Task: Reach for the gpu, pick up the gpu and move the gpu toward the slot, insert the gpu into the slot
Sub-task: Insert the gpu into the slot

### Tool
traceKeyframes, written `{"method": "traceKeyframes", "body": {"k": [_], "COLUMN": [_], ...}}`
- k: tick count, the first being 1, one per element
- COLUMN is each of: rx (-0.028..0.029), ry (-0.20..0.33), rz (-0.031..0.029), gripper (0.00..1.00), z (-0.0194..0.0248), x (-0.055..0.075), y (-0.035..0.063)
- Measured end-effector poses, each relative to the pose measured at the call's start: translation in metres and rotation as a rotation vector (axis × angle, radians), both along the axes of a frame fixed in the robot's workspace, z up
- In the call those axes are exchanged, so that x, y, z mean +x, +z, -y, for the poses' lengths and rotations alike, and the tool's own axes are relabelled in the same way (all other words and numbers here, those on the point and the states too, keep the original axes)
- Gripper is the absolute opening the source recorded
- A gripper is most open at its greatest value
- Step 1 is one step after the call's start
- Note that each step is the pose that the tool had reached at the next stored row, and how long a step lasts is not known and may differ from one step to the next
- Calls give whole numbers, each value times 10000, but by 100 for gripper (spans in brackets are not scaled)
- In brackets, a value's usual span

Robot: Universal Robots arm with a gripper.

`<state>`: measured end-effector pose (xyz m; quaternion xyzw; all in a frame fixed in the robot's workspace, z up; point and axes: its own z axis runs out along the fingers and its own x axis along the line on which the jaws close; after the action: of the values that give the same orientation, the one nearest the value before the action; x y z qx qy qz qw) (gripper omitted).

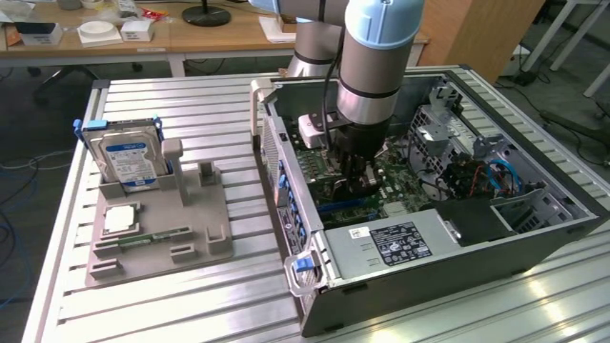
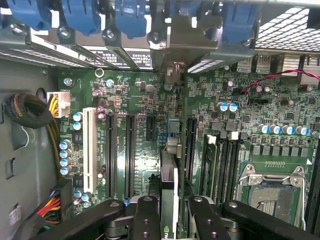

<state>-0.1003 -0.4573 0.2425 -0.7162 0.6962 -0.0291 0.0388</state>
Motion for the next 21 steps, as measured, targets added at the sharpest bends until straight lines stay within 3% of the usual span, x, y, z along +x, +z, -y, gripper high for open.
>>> {"method": "traceKeyframes", "body": {"k": [12,21], "rx": [-2,2], "ry": [0,-8], "rz": [-56,-56], "gripper": [27,27], "z": [0,4], "x": [0,0], "y": [3,-1]}}
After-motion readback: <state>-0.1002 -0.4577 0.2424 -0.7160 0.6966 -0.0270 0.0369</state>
